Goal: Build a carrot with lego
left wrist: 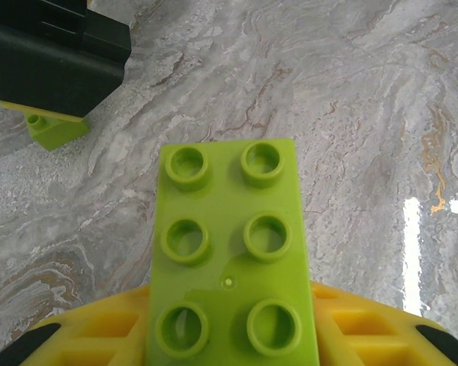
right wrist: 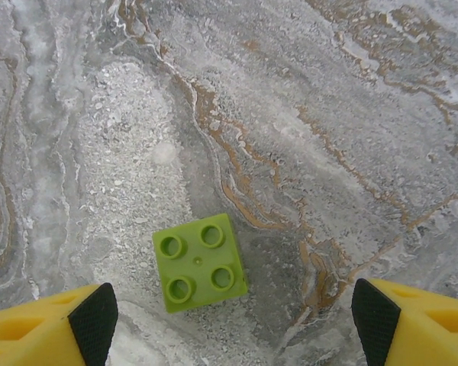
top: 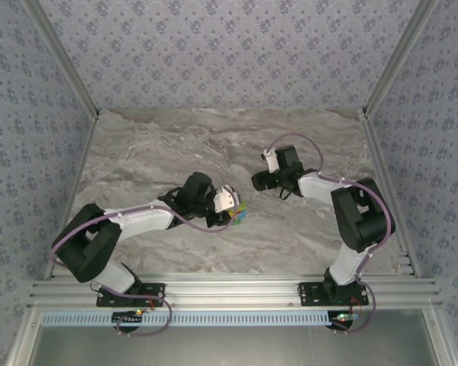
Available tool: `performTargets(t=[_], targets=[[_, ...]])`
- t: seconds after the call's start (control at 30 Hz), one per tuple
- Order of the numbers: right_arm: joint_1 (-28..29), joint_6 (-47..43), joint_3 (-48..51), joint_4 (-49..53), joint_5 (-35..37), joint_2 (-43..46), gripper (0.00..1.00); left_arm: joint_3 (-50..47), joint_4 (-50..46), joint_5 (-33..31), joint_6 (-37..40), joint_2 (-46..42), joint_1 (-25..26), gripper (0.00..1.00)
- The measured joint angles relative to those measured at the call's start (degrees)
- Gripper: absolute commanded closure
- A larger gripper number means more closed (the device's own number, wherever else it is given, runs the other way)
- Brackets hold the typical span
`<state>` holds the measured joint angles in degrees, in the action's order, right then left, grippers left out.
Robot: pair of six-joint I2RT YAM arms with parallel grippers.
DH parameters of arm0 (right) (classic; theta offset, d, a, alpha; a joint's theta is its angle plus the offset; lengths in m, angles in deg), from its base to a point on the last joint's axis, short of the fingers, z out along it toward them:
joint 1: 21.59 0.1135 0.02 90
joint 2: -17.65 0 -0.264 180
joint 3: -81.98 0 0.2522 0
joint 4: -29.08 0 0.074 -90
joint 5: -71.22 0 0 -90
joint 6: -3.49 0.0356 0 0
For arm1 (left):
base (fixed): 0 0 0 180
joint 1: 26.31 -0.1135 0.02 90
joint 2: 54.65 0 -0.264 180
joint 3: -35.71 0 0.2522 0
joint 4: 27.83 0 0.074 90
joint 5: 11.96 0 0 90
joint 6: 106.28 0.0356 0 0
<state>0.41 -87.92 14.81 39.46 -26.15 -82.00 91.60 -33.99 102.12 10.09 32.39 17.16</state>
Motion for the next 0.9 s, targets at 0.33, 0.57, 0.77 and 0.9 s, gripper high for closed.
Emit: performTargets(t=[0.33, 0.57, 0.77, 0.9], targets=[[0.04, -0.17, -0.15, 0.31, -0.68, -0.66, 0.15, 0.70, -0.15, 0.85, -0.02, 1.62, -0.42, 0.47], [0.15, -0.59, -0.57, 0.98, -1.05, -1.18, 0.15, 1.14, -0.22, 1.25, -0.02, 1.62, -0.72, 0.44], [1.03, -1.46, -2.91, 2.19, -1.03, -3.56, 0.16, 1.14, -0.37, 1.31, -0.07, 1.46, -1.07, 0.43], [1.57, -2.34, -4.87, 3.41, -1.03, -4.98, 0.23, 1.14, -0.98, 1.86, -0.44, 0.48, -1.62, 0.38]])
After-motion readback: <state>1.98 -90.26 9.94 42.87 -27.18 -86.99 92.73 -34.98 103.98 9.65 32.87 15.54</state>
